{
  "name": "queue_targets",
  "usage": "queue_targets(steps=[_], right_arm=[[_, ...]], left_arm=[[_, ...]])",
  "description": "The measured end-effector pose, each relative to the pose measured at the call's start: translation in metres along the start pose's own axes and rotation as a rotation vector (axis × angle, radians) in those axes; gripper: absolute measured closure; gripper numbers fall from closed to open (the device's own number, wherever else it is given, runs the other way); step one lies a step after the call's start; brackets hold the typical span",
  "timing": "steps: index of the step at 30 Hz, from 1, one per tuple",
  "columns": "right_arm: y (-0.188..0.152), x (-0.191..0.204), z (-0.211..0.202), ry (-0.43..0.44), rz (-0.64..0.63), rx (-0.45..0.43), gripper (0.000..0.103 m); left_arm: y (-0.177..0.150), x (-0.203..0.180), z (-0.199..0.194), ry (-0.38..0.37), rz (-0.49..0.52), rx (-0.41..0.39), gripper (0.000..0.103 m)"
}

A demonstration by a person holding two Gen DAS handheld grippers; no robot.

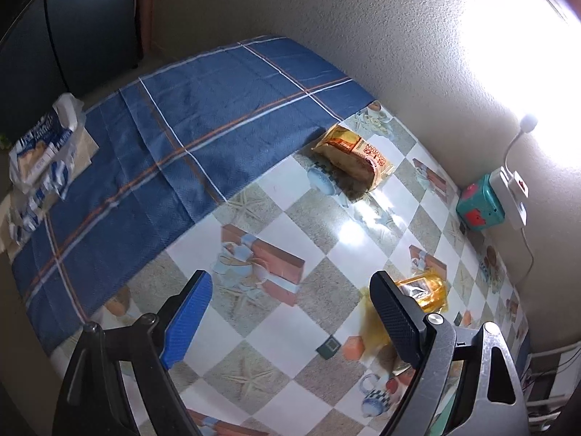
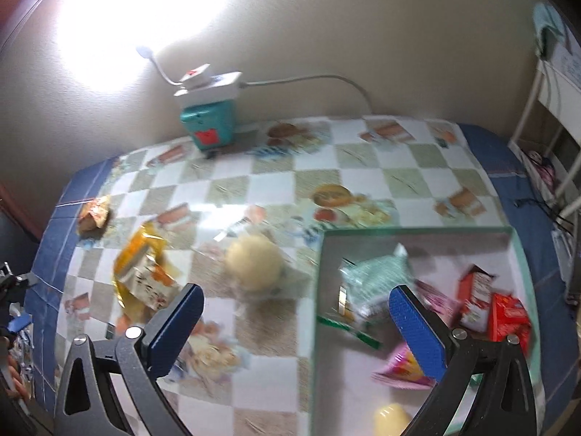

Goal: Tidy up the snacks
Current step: 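Move both open tools back from the tray toward the remaining snacks, then close left tool on the white snack packet while right tool grasps the plastic-wrapped bun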

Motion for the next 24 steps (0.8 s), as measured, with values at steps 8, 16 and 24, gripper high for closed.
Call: queue_targets(steps=[8,16,24], right_arm=[[0.018,0.014,0.031,0.047,0.005,-0.011,0.0],[0.02,0.01,0.073,0.075,0.021,0.02,0.0],[0.022,0.018,0.094,0.086,-0.029,0.016,0.0]], left_arm=[[-0.02,-0.032,0.03,-0.075,-0.028,0.061,0.014],[-0.049,-0.078,0.058,-0.125,0.026,0.161,0.014],[-0.073,-0.105,0.075,-0.13,0.068,0.191,0.014]])
Point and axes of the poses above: each gripper's, at about its wrist camera, not at the fingertips, and z roughly the way its jaws point, x to its left, y to its top, the point moved 1 cm from there along z, roughly the way its jaws point, and after that the axes turned 8 degrees about -z, right-handed, at the moved point
